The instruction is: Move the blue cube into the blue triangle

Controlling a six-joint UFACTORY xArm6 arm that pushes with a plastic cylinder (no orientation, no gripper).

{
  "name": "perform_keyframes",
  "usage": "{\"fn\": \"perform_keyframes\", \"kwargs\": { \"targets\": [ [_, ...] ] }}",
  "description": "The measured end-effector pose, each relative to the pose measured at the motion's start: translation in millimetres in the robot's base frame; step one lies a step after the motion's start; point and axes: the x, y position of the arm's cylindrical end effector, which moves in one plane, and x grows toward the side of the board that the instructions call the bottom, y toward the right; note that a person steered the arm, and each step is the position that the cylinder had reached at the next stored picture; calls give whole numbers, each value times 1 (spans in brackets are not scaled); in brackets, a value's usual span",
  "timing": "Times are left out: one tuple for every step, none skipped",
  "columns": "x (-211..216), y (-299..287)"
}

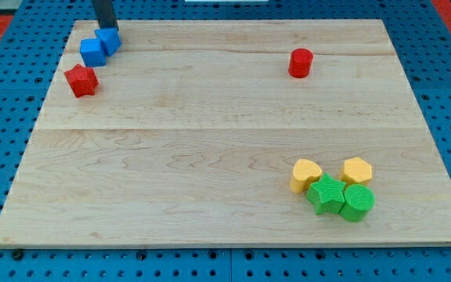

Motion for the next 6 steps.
{"fn": "perform_keyframes", "kwargs": {
  "targets": [
    [42, 0],
    [67, 10],
    [61, 25],
    [11, -13],
    [12, -61],
    [49, -38]
  ]
}}
